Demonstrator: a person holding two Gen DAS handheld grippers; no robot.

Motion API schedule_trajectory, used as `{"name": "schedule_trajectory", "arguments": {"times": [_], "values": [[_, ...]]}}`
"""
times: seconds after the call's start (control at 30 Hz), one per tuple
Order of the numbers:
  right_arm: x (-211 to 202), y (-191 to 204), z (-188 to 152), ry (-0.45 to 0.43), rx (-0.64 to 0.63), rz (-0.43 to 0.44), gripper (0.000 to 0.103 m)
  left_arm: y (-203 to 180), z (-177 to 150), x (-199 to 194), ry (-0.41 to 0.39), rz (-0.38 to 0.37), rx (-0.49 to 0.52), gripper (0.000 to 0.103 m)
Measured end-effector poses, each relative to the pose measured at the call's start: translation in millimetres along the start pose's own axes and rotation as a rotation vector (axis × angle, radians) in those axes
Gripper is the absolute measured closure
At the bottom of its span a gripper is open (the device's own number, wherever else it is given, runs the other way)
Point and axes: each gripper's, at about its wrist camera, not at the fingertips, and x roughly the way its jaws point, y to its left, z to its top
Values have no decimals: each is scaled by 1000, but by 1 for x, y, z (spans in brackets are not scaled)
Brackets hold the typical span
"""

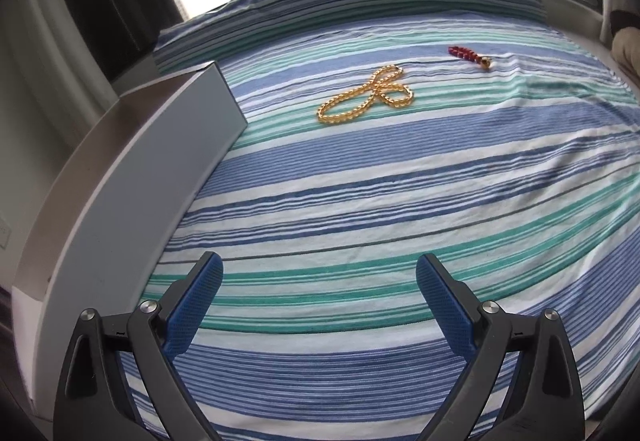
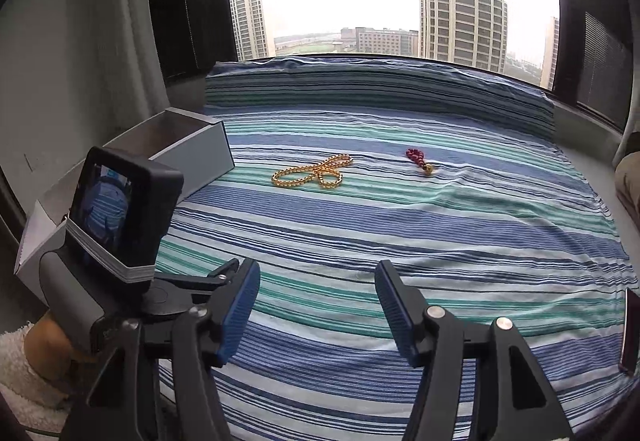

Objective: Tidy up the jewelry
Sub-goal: 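Withdraw both tools from the box back over the bed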

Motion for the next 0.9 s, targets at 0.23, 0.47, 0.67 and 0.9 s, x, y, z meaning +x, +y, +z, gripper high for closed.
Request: {"name": "schedule_trajectory", "arguments": {"times": [0.23, 0.47, 0.67, 0.9], "values": [[-30, -4, 13, -79, 34, 74, 42, -7, 7, 2, -11, 11, 9, 5], [-40, 1, 16, -91, 29, 145, 42, -13, 7, 0, -18, 17, 30, 5], [-37, 1, 13, -74, 31, 147, 42, -12, 8, -1, -23, 28, 22, 5], [-26, -25, 12, -38, 55, -56, 42, 0, 7, -4, -17, 13, -12, 5]]}}
